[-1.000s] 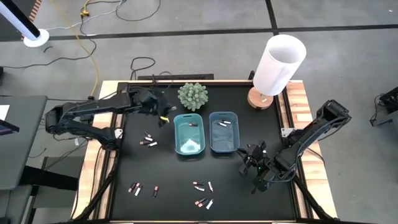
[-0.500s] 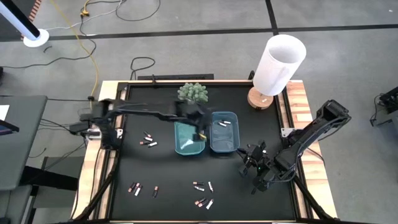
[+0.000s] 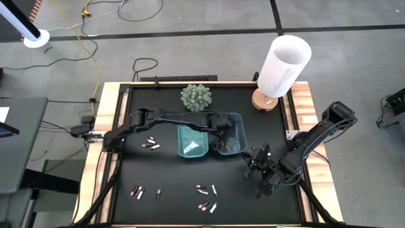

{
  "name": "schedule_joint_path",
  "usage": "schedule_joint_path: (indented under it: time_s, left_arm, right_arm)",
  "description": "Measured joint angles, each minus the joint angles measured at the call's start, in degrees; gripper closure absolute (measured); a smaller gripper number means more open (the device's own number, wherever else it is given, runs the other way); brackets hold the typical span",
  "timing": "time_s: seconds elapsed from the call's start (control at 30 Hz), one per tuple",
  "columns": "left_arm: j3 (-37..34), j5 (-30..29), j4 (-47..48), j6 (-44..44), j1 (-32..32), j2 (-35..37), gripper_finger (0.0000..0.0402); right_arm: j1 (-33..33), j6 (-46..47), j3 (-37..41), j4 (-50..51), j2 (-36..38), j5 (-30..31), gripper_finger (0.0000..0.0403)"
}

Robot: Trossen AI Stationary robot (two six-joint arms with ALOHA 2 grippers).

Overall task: Sort batteries
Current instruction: Put the white battery into the blue bin

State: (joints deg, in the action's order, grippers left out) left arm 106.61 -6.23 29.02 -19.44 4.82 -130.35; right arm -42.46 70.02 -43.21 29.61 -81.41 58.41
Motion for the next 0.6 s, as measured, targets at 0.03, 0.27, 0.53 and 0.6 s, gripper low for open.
schedule_joint_path:
  time_s: [0.03,0.27,0.53,0.6]
  left_arm:
    - [0.3,0.0,-0.1,-0.4,0.1,-0.6,0.0353]
    - [0.4,7.0,-0.1,0.2,1.4,-2.0,0.0333]
    - [1.4,7.5,2.2,1.1,1.5,-0.8,0.0315]
    - [2.4,7.5,3.3,1.1,1.5,-0.7,0.0311]
  right_arm:
    - [-0.2,0.0,0.0,0.0,0.0,0.0,0.0344]
    - [-1.7,0.0,0.0,0.0,0.0,-0.1,0.0344]
    - [-1.8,0.0,0.0,0.0,0.0,-0.1,0.0344]
    - [-1.8,0.0,0.0,-0.1,0.0,-0.1,0.0344]
